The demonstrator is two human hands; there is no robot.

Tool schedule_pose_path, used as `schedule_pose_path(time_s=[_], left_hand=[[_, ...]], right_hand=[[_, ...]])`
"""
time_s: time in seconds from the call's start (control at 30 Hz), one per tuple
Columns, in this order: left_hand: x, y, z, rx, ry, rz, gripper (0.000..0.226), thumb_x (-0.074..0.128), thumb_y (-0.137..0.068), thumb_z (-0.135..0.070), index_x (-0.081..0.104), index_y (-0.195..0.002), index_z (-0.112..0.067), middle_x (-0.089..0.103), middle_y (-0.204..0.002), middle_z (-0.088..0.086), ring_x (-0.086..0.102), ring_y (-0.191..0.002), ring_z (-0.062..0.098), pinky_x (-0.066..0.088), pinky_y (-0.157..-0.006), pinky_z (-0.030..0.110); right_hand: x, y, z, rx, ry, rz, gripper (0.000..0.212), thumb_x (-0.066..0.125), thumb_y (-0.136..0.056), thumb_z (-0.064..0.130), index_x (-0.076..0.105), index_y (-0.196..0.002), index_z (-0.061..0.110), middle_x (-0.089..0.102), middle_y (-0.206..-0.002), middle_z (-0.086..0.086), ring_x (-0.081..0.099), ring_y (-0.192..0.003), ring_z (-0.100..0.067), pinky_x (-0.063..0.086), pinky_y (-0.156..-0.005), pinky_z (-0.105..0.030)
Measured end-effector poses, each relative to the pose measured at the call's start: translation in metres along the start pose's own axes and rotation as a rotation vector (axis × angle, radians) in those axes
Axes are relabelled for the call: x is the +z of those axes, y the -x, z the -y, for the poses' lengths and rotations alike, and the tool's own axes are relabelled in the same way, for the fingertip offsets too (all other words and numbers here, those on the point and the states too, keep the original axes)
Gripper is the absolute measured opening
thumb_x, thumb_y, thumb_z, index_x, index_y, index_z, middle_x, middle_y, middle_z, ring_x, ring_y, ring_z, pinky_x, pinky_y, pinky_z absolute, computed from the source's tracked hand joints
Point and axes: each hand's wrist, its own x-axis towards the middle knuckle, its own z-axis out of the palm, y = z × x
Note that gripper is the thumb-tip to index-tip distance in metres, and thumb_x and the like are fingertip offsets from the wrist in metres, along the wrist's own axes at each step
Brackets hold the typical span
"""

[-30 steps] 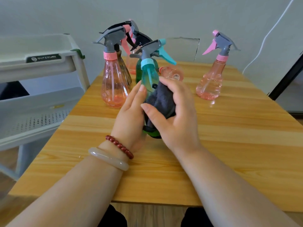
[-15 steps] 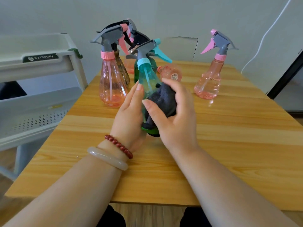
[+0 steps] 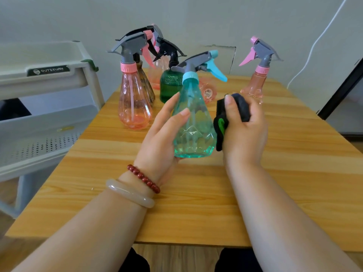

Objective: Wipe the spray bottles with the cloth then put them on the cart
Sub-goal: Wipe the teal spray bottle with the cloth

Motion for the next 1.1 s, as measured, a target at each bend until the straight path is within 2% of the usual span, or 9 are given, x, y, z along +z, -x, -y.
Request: schedule_pose_path(time_s=[0.13, 0.27, 0.43, 0.57, 0.7, 0.77, 0.83, 0.93, 1.1], left_hand=[[0.000, -0.002, 0.003, 0.113, -0.199, -0.075, 0.041, 0.055, -0.099, -0.027, 0.050, -0.140, -0.034, 0.066, -0.108, -0.033, 0.059, -0.106, -0.016, 0.051, -0.088, 0.014], [-0.009, -0.006, 0.005, 0.082, -0.298, -0.129, 0.046, 0.054, -0.093, -0.052, 0.054, -0.137, -0.042, 0.054, -0.143, -0.013, 0.049, -0.131, 0.000, 0.039, -0.111, 0.025], [-0.011, -0.003, 0.002, 0.092, -0.323, -0.148, 0.041, 0.049, -0.096, -0.049, 0.052, -0.136, -0.046, 0.056, -0.138, -0.018, 0.052, -0.127, -0.002, 0.045, -0.106, 0.030], [-0.002, 0.000, 0.000, 0.110, -0.414, -0.147, 0.037, 0.043, -0.104, -0.034, 0.050, -0.139, -0.042, 0.052, -0.119, -0.037, 0.044, -0.102, -0.033, 0.038, -0.085, -0.005], [-0.001, 0.001, 0.000, 0.073, -0.426, -0.142, 0.039, 0.045, -0.103, -0.035, 0.049, -0.141, -0.042, 0.055, -0.122, -0.034, 0.047, -0.116, -0.021, 0.041, -0.101, 0.012], [0.000, 0.000, 0.000, 0.070, -0.422, -0.141, 0.039, 0.046, -0.103, -0.033, 0.049, -0.142, -0.039, 0.058, -0.128, -0.027, 0.051, -0.120, -0.014, 0.042, -0.105, 0.019], [0.001, 0.001, -0.001, 0.083, -0.445, -0.149, 0.040, 0.045, -0.104, -0.030, 0.048, -0.143, -0.035, 0.055, -0.125, -0.029, 0.048, -0.111, -0.024, 0.039, -0.099, 0.005], [-0.002, -0.001, -0.002, 0.077, -0.471, -0.189, 0.041, 0.043, -0.104, -0.032, 0.046, -0.145, -0.037, 0.049, -0.133, -0.029, 0.043, -0.109, -0.026, 0.033, -0.089, -0.007], [-0.005, -0.002, -0.003, 0.079, -0.456, -0.215, 0.039, 0.042, -0.104, -0.036, 0.045, -0.143, -0.042, 0.050, -0.121, -0.035, 0.042, -0.095, -0.034, 0.034, -0.078, -0.009]], right_hand=[[0.000, 0.009, 0.007, -0.183, 0.022, 0.197, 0.029, 0.051, -0.092, 0.045, 0.062, -0.114, 0.032, 0.061, -0.124, 0.007, 0.052, -0.122, -0.005, 0.038, -0.106, -0.020], [0.003, 0.022, 0.010, -0.285, 0.105, 0.655, 0.057, 0.050, -0.092, 0.044, 0.051, -0.140, 0.013, 0.040, -0.151, 0.004, 0.028, -0.143, -0.004, 0.024, -0.118, -0.021], [0.005, 0.020, 0.008, -0.473, 0.153, 0.403, 0.033, 0.054, -0.097, 0.021, 0.064, -0.125, 0.006, 0.061, -0.127, 0.003, 0.053, -0.122, -0.002, 0.036, -0.104, -0.011], [-0.003, 0.006, 0.001, -0.349, 0.165, 0.071, 0.020, 0.061, -0.094, 0.019, 0.066, -0.113, 0.013, 0.062, -0.101, 0.016, 0.055, -0.094, 0.017, 0.037, -0.084, -0.001], [-0.012, -0.008, -0.004, -0.428, 0.214, -0.097, 0.019, 0.060, -0.093, 0.013, 0.065, -0.111, 0.008, 0.065, -0.103, 0.002, 0.062, -0.097, -0.013, 0.045, -0.092, -0.019], [-0.009, -0.005, -0.003, -0.546, 0.234, -0.033, 0.019, 0.060, -0.093, 0.009, 0.066, -0.110, 0.004, 0.065, -0.109, -0.007, 0.060, -0.105, -0.019, 0.043, -0.098, -0.024], [-0.002, 0.005, 0.002, -0.587, 0.172, 0.175, 0.019, 0.061, -0.094, 0.009, 0.066, -0.112, 0.006, 0.063, -0.115, -0.001, 0.058, -0.113, -0.014, 0.040, -0.102, -0.019], [0.004, 0.021, 0.011, -0.339, -0.025, 0.419, 0.017, 0.059, -0.095, 0.018, 0.063, -0.111, 0.021, 0.066, -0.117, 0.003, 0.060, -0.116, -0.010, 0.045, -0.098, -0.021], [0.003, 0.018, 0.011, -0.033, -0.197, 0.415, 0.008, 0.057, -0.091, 0.038, 0.062, -0.094, 0.034, 0.067, -0.100, 0.010, 0.062, -0.097, -0.005, 0.049, -0.083, -0.021]])
